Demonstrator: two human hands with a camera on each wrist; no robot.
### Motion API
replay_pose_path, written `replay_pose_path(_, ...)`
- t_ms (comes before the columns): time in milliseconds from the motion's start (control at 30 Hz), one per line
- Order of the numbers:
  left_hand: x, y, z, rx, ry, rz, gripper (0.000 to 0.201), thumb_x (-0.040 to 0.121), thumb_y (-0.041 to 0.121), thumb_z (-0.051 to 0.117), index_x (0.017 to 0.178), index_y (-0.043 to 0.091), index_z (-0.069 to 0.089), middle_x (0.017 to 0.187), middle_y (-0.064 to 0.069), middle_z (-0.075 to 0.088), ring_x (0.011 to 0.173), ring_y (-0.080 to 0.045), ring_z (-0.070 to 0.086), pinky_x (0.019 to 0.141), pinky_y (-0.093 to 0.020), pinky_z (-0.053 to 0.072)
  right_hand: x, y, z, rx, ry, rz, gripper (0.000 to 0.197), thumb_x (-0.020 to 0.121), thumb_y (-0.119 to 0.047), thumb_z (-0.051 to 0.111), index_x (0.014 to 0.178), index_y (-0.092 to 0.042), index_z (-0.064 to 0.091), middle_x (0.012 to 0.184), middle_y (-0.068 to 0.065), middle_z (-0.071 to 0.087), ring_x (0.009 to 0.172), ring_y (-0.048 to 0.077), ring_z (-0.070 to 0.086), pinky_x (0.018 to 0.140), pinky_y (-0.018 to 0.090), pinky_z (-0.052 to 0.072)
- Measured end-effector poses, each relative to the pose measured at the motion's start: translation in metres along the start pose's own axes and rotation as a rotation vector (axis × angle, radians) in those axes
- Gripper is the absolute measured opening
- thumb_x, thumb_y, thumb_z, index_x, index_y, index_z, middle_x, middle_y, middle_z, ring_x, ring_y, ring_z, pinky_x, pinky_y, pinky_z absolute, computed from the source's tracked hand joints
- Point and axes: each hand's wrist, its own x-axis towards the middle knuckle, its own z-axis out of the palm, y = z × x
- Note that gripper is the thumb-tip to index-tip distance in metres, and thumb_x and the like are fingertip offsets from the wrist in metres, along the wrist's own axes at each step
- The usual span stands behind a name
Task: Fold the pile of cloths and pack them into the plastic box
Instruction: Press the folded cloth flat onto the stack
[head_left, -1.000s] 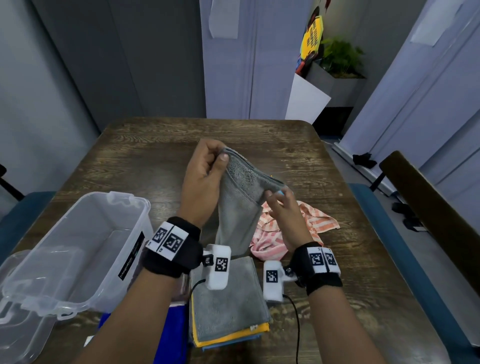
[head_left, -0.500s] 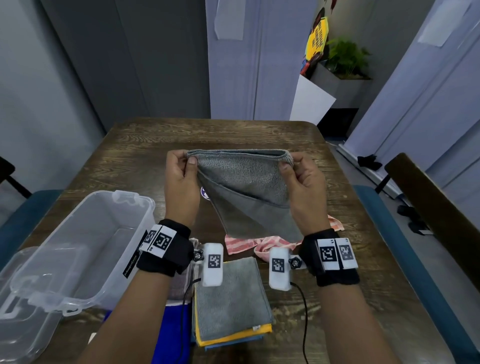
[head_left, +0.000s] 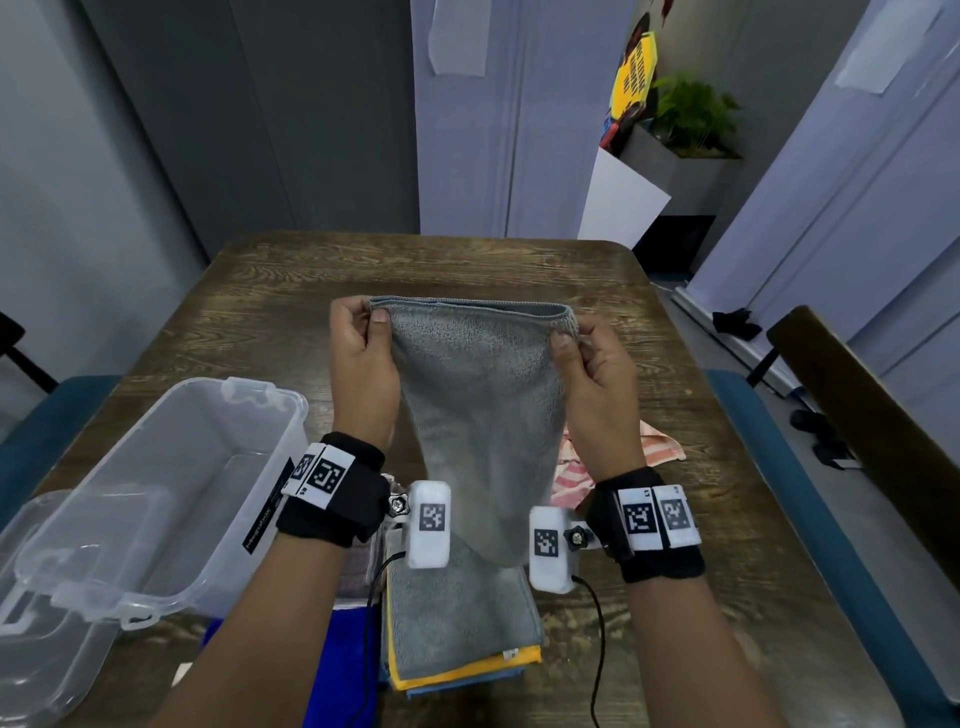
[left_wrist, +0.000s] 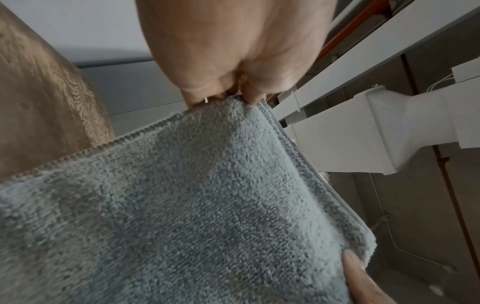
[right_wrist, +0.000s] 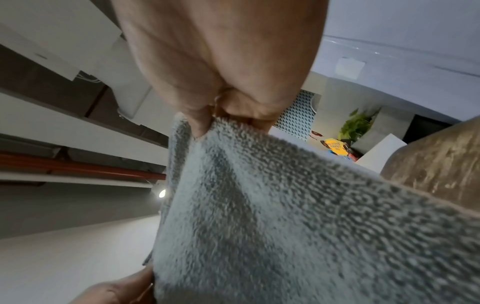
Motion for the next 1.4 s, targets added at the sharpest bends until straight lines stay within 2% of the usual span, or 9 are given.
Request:
replay_pose_path(133, -0.014, 0.008, 0.000, 0.262, -0.006, 0.108, 0.030, 0.102, 0.034, 0.053, 0.128, 0.020, 0.046, 0.122, 0.005, 0.053, 0.113, -0.007, 0.052, 0.104, -0.037, 0.044, -0.007, 0.002, 0.006, 0.065, -0.122, 0.217, 0.021, 0.105, -0.022, 0.052, 0.108, -0.006, 0.066, 0.098, 0.020, 0.071, 0.087, 0.028, 0.067, 0.079, 0.054, 0.055)
replay_pose_path(300, -0.036, -0.002, 0.015, 0.651, -0.414, 0.337, 0.061, 0.096, 0.062, 0.044, 0.146, 0.027, 0.040, 0.150, 0.008, 0.043, 0.149, -0.008, 0.022, 0.124, -0.047, 0.009, -0.016, 0.004, 0.020, 0.071, -0.309, 0.243, 0.028, 0.108, -0.018, 0.044, 0.106, 0.000, 0.066, 0.089, 0.009, 0.068, 0.087, 0.017, 0.062, 0.081, 0.029, 0.050)
replay_pose_path(367, -0.035, -0.004, 0.018, 0.542, -0.518, 0.195, 0.057, 0.096, 0.064, 0.044, 0.140, 0.028, 0.049, 0.137, 0.011, 0.056, 0.138, -0.005, 0.041, 0.121, -0.044, 0.024, -0.019, 0.004, 0.022, 0.069, -0.345, 0.252, 0.032, 0.109, -0.023, 0.042, 0.112, -0.003, 0.066, 0.106, 0.019, 0.069, 0.103, 0.031, 0.065, 0.094, 0.041, 0.049)
replay_pose_path(467, -0.033, 0.002, 0.021, 0.382, -0.643, 0.001, 0.039, 0.098, 0.054, 0.049, 0.116, 0.023, 0.065, 0.103, 0.011, 0.070, 0.094, 0.002, 0.064, 0.085, -0.018, 0.048, -0.021, 0.006, 0.018, 0.133, -0.317, 0.329, 0.036, 0.107, -0.036, 0.044, 0.115, -0.008, 0.065, 0.114, 0.023, 0.067, 0.108, 0.027, 0.064, 0.100, 0.051, 0.048)
replay_pose_path(633, -0.028, 0.002, 0.027, 0.410, -0.573, 0.118, 0.043, 0.099, 0.049, 0.055, 0.087, 0.009, 0.045, 0.072, 0.004, 0.046, 0.062, -0.007, 0.041, 0.057, -0.025, 0.037, -0.019, 0.011, 0.011, 0.122, -0.364, 0.363, 0.023, 0.100, -0.040, 0.056, 0.099, -0.018, 0.049, 0.079, 0.010, 0.046, 0.071, 0.022, 0.044, 0.067, 0.044, 0.038)
replay_pose_path(767, -0.012, 0.015, 0.031, 0.463, -0.514, 0.228, 0.039, 0.101, 0.043, 0.054, 0.086, 0.009, 0.044, 0.070, 0.007, 0.048, 0.059, -0.003, 0.044, 0.056, -0.022, 0.038, -0.021, 0.019, 0.012, 0.119, -0.476, 0.373, 0.032, 0.093, -0.006, 0.069, 0.111, -0.014, 0.044, 0.102, 0.018, 0.073, 0.093, 0.028, 0.070, 0.083, 0.048, 0.057)
replay_pose_path(1033, 0.034, 0.073, 0.020, 0.481, -0.229, 0.442, 0.033, 0.105, 0.040, 0.047, 0.085, 0.016, 0.039, 0.070, 0.007, 0.034, 0.058, -0.004, 0.031, 0.055, -0.022, 0.030, -0.050, 0.074, 0.013, -0.538, -0.600, 0.316, 0.023, 0.096, -0.014, 0.061, 0.118, -0.014, 0.065, 0.114, 0.003, 0.070, 0.105, 0.021, 0.064, 0.081, 0.033, 0.051)
replay_pose_path(1200, 0.052, 0.081, 0.009, 0.499, -0.153, 0.465, 0.033, 0.104, 0.040, 0.048, 0.086, 0.014, 0.038, 0.068, 0.010, 0.034, 0.056, -0.003, 0.032, 0.055, -0.019, 0.029, -0.071, 0.109, 0.010, -0.554, -0.645, 0.389, 0.009, 0.096, -0.014, 0.056, 0.096, -0.019, 0.063, 0.098, 0.003, 0.071, 0.095, 0.021, 0.066, 0.078, 0.037, 0.052)
replay_pose_path(1400, 0.045, 0.061, 0.007, 0.497, -0.150, 0.414, 0.036, 0.104, 0.044, 0.049, 0.086, 0.014, 0.039, 0.067, 0.010, 0.034, 0.056, -0.003, 0.034, 0.054, -0.017, 0.030, -0.074, 0.117, 0.005, -0.558, -0.645, 0.425, 0.015, 0.098, -0.011, 0.055, 0.105, -0.013, 0.068, 0.104, 0.004, 0.073, 0.100, 0.021, 0.066, 0.078, 0.030, 0.048)
